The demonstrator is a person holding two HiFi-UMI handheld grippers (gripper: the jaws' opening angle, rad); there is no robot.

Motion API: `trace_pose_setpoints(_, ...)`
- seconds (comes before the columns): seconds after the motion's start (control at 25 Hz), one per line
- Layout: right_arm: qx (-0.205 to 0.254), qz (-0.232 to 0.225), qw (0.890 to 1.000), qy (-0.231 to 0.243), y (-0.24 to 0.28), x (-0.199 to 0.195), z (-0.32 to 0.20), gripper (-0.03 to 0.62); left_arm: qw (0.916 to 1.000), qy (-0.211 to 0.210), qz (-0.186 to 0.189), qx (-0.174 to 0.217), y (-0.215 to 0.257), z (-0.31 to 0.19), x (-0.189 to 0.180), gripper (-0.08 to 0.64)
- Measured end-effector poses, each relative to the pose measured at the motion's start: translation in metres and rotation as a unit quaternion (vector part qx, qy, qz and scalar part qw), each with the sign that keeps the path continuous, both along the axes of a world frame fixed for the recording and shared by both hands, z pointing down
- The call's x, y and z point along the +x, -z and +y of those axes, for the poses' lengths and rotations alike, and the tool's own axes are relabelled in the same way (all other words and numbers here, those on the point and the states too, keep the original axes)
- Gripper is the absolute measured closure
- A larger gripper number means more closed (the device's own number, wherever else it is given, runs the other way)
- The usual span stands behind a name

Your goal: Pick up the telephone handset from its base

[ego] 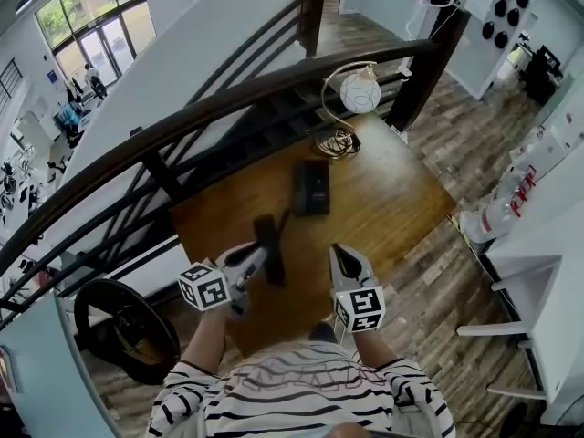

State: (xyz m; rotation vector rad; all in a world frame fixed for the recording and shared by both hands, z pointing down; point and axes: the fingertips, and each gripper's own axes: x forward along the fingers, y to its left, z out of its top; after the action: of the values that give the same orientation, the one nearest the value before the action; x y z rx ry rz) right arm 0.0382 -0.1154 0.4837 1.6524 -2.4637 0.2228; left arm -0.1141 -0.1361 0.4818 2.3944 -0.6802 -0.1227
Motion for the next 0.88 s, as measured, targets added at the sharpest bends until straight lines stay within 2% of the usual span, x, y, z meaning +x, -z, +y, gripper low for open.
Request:
trace_pose_setpoints(0.44,-0.002,-0.013,1.000,-0.018,-0.004,-0.027,0.043,0.592,1.0000,-0.009,0.002,0.001,-0.003,0.038,-0.026,0.491)
trace_pose_setpoints(0.88,-0.002,-0.017,0.999,-0.042,-0.011,-0.038,0.079,0.592,0.9994,-0.029,0.011,0.013,-0.002,0.068,-0.029,0.491)
